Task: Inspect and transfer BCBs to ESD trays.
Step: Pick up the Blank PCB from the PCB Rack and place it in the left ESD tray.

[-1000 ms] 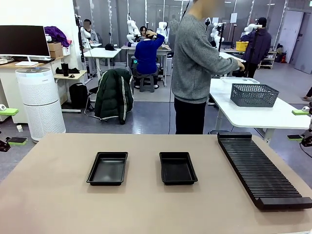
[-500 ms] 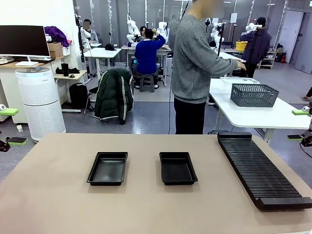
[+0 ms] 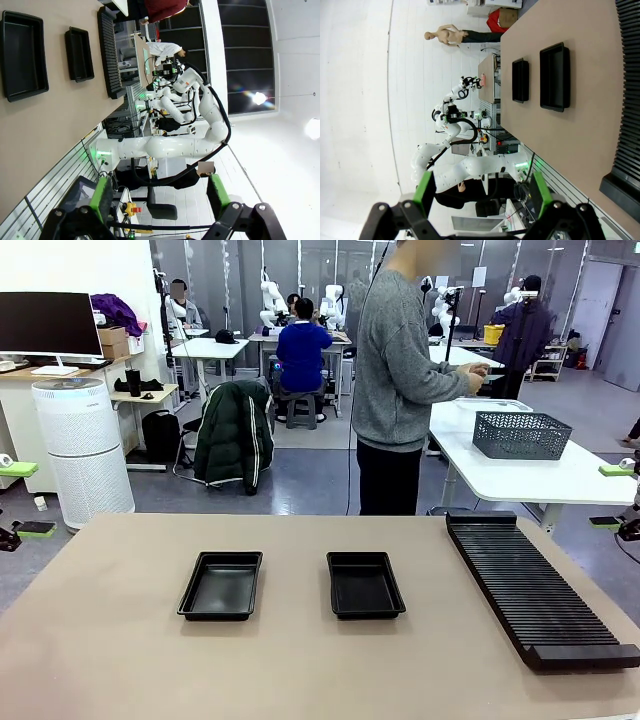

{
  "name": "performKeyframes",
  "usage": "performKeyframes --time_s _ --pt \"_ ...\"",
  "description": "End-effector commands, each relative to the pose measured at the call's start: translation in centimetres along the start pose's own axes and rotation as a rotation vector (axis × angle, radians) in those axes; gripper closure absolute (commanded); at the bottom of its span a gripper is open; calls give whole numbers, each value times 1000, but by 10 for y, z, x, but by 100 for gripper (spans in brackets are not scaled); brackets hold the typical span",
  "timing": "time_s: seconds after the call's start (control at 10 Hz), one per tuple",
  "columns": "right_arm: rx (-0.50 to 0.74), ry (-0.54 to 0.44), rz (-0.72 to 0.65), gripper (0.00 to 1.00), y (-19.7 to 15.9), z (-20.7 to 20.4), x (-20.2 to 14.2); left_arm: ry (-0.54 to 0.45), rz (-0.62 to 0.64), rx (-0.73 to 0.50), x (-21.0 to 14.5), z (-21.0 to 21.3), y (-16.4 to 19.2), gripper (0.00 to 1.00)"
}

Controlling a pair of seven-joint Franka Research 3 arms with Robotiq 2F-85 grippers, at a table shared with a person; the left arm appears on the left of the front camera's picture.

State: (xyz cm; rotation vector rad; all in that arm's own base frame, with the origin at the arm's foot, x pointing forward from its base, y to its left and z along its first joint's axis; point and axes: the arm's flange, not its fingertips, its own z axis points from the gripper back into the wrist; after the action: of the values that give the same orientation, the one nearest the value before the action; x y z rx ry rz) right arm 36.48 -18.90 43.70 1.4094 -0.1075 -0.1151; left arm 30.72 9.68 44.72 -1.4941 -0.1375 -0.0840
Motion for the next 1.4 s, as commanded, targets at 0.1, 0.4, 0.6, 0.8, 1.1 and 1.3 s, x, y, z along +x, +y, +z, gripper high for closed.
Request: performKeyframes --time_s 0.1,0.4,0.6,0.8,1.1,1.3 --pt "1 1 9 0 1 -1 -1 1 -1 3 -1 1 -1 0" --pt "1 1 9 0 1 -1 -1 1 -1 3 -1 1 -1 0" --pt "1 1 9 0 1 -1 -1 1 -1 3 -1 1 -1 0" --pt "1 1 9 0 1 -1 -1 1 -1 3 -1 1 -1 0" --pt "1 1 9 0 1 -1 -1 1 -1 3 -1 1 -1 0" --pt "1 1 9 0 1 -1 -1 1 -1 3 -1 1 -1 0"
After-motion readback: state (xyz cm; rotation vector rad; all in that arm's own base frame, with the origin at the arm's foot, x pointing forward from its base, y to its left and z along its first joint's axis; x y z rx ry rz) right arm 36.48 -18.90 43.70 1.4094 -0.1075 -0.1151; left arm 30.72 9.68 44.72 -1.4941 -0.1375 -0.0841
